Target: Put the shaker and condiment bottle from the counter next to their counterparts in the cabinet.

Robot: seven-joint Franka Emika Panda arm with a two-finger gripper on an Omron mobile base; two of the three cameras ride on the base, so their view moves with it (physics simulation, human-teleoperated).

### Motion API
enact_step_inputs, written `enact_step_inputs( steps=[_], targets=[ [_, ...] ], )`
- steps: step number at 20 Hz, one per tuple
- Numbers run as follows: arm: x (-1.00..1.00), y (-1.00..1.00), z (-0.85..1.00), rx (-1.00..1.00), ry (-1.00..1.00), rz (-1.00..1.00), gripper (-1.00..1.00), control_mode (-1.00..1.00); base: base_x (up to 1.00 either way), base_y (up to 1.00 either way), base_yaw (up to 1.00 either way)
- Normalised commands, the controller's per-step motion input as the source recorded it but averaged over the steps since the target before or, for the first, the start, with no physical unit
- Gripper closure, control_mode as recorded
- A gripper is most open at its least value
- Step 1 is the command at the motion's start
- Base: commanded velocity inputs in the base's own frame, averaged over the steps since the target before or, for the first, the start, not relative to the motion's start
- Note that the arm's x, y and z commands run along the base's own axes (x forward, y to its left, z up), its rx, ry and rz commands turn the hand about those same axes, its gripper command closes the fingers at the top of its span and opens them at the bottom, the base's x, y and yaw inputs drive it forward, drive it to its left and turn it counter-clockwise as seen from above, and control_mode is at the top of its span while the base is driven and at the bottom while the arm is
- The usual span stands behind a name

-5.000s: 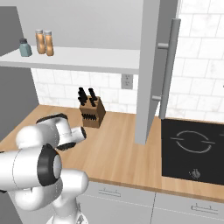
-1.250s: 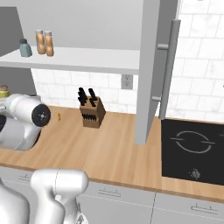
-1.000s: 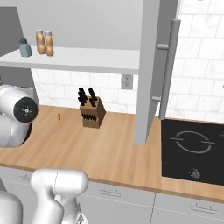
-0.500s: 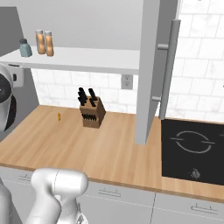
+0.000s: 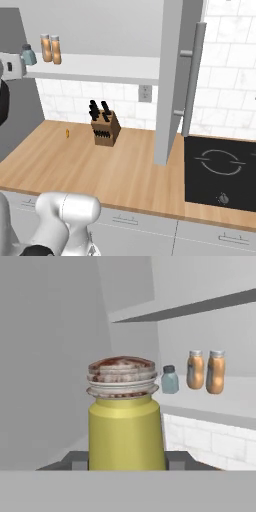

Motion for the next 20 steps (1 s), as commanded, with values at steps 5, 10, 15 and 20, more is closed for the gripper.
enact_step_inputs(
  steps=[5, 10, 15, 20],
  targets=[
    [0.53, -0.13, 0.17, -0.05, -0.01, 0.00, 1.00, -1.00, 0.00, 0.00, 0.00],
    [0.15, -0.03, -0.05, -0.02, -0.04, 0.01, 1.00, -1.00, 0.00, 0.00, 0.00],
    [0.31, -0.01, -0.32, -0.04, -0.13, 0.01, 1.00, -1.00, 0.00, 0.00, 0.00],
    [0.43, -0.02, -0.15, -0.03, -0.13, 0.00, 1.00, -1.00, 0.00, 0.00, 0.00]
  ],
)
